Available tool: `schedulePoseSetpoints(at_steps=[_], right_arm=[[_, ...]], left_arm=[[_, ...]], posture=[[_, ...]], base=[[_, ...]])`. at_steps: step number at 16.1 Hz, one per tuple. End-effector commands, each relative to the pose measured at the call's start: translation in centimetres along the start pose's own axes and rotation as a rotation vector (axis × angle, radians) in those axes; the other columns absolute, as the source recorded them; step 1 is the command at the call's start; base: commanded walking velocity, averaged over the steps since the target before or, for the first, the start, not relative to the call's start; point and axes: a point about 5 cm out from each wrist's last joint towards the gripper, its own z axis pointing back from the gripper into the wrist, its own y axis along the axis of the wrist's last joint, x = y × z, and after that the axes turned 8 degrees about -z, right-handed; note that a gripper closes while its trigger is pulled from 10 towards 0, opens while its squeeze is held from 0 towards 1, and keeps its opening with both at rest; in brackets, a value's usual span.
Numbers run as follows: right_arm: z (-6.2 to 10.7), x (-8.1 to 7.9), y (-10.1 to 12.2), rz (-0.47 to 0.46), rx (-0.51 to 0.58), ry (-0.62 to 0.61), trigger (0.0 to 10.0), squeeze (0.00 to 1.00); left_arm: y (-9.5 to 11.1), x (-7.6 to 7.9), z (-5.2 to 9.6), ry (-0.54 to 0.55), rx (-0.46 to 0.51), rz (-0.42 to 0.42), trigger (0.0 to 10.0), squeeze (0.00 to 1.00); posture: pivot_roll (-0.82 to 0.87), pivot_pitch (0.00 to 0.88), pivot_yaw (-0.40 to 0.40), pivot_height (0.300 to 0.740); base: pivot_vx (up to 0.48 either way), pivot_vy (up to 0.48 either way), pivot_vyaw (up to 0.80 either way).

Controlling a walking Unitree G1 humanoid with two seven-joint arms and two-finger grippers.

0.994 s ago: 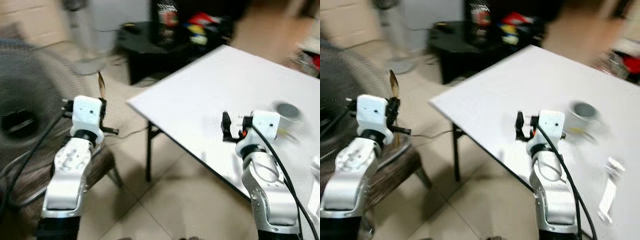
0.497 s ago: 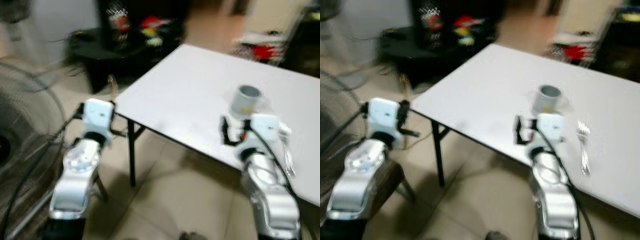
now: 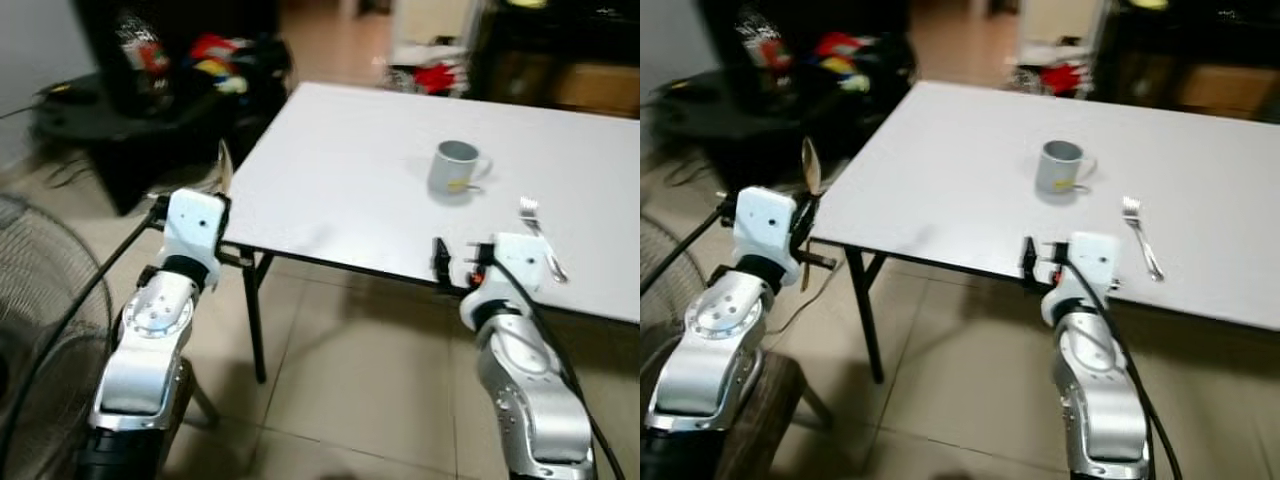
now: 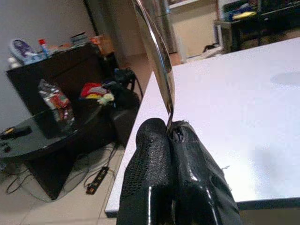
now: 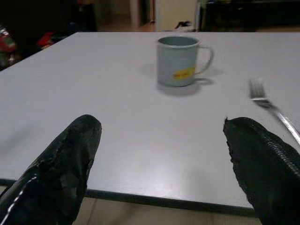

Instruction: Setting the table

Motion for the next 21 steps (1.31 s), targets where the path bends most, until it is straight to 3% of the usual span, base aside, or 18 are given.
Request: schedulePoseSetpoints(at_steps=[1,4,6,9,15,21], right_arm=[[0.2,0.7,0.6,0.005,0.021,-0.009,10.0,0.0],[0.3,0.9,0.5,0.016,-0.006,0.018,10.0,0.0],[0.3,0.6,0.5,0.085,-0.002,0.057,10.0,0.0],[0.2,0.6,0.4,0.073,-0.005,0.069,10.0,0.0],[0.1,0.6,0.4,0.082,-0.005,0.084,10.0,0.0],[0.2,0.2,0.7,0.087,-0.008,0.143,10.0,0.0]], left_arm=[[0.2,0.6,0.0,-0.024,0.009,-0.003,10.0,0.0],[0.1,0.9,0.5,-0.037,0.007,0.053,10.0,0.0],[0.2,1.9,0.7,-0.068,0.018,0.063,10.0,0.0],[-0.1,2.5,1.0,-0.084,-0.003,0.076,10.0,0.0],[-0.4,2.9,1.2,-0.129,-0.021,0.055,10.0,0.0],[-0.6,3.5,1.2,-0.153,-0.046,0.054,10.0,0.0]], posture=[[0.08,0.0,0.023,0.74],[0.08,0.0,0.015,0.74],[0.09,0.0,-0.003,0.74],[0.11,0.0,-0.018,0.74],[0.11,0.0,-0.017,0.74],[0.12,0.0,-0.035,0.74]], base=[[0.0,-0.48,0.0],[0.0,0.0,0.0],[0.0,0.0,0.0],[0.0,0.0,-0.27],[0.04,0.0,-0.79],[0.288,0.0,0.0]])
